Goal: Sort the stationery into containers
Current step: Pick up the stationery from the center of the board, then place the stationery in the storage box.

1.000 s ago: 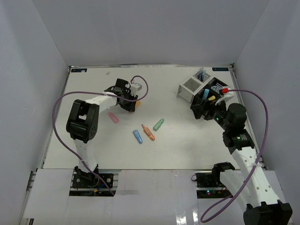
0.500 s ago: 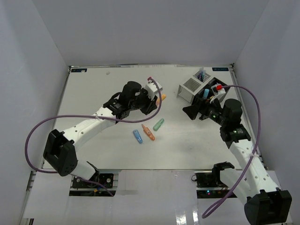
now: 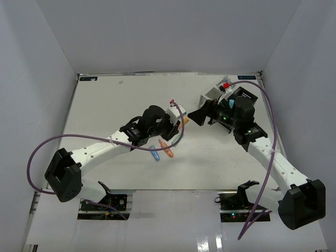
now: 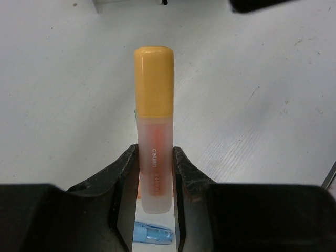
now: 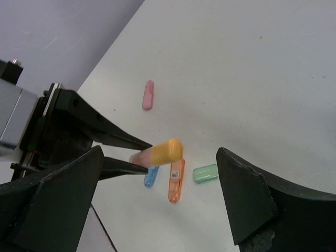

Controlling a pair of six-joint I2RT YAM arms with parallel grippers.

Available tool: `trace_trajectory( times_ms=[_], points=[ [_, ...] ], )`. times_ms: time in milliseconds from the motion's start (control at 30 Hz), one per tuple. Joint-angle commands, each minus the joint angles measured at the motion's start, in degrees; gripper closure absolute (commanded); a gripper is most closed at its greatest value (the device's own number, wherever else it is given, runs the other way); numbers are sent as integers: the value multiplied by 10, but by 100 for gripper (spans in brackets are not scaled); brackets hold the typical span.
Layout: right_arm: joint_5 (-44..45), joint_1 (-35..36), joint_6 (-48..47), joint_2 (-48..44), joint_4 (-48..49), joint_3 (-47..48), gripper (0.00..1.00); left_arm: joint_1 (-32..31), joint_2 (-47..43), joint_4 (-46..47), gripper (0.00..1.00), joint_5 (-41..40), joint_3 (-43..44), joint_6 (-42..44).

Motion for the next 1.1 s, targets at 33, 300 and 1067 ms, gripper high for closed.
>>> trace_trajectory(
  times_ms=[33,300,1067],
  points=[
    [19,15,23,32,44,36,5,-16,-42,40,81,-26,-12,-8],
    [38,57,22,76,34,49,4,-16,-70,65,82,-39,-25,-12],
    [75,72,7,71,31,51,92,-16,-83,93,61,-51,-39,-42]
  ],
)
